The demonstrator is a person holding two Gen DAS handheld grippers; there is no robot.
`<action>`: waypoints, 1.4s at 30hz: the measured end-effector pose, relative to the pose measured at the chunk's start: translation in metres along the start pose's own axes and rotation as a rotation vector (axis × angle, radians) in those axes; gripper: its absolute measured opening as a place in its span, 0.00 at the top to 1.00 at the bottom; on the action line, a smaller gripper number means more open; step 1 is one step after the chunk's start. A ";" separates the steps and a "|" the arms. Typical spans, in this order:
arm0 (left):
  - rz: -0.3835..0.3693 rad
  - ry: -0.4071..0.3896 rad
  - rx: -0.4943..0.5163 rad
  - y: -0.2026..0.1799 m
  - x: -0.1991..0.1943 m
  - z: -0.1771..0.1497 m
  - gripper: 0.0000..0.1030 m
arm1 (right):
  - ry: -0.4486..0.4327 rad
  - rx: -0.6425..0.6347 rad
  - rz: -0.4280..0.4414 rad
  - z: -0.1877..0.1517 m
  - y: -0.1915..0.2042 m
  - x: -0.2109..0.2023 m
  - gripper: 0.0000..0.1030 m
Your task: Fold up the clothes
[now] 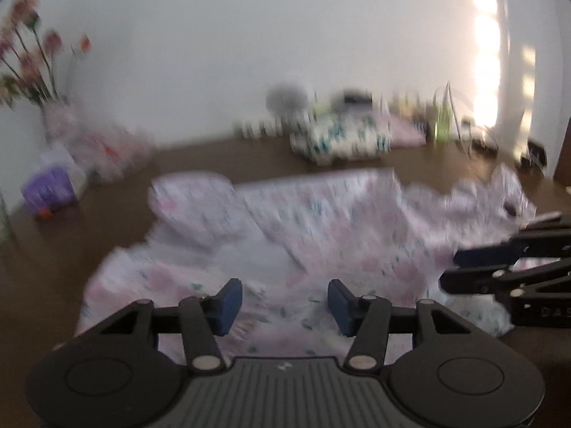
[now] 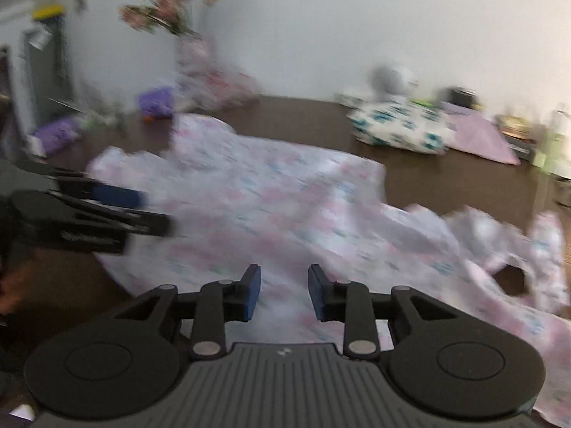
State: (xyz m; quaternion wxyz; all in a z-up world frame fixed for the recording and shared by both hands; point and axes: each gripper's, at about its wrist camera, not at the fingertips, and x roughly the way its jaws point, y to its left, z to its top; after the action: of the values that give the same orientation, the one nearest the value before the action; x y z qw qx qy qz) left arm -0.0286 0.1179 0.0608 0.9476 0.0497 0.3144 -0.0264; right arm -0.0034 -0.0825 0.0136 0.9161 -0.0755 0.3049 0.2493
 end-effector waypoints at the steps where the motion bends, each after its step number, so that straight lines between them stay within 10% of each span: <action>1: 0.022 0.031 -0.012 0.003 0.006 -0.001 0.50 | 0.012 0.010 -0.044 -0.002 -0.005 -0.001 0.72; 9: 0.142 0.026 -0.153 0.029 0.001 -0.015 0.53 | 0.001 0.006 0.056 -0.006 -0.005 -0.018 0.72; 16: 0.180 -0.014 -0.067 0.020 -0.011 -0.034 0.47 | 0.045 -0.026 0.038 -0.018 0.004 -0.019 0.72; 25: 0.122 0.051 -0.085 0.034 -0.031 -0.031 0.43 | 0.038 -0.005 0.080 0.001 0.001 -0.027 0.72; 28: 0.081 -0.007 -0.105 0.029 -0.028 -0.009 0.44 | 0.002 -0.059 0.099 0.022 0.015 0.000 0.87; 33: 0.059 0.024 0.024 -0.007 0.004 0.008 0.44 | 0.045 -0.067 0.032 0.020 0.015 0.029 0.90; 37: 0.019 0.060 -0.047 0.005 0.016 -0.005 0.34 | 0.059 0.044 0.035 0.015 -0.013 0.022 0.68; 42: -0.031 0.102 -0.062 0.031 0.012 0.008 0.37 | 0.001 0.072 0.012 0.057 -0.037 -0.001 0.67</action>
State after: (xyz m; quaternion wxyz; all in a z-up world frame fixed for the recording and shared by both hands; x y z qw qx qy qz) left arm -0.0119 0.1470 0.0629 0.9309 0.0167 0.3636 -0.0289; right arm 0.0443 -0.0988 0.0599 0.9164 -0.0407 0.3148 0.2437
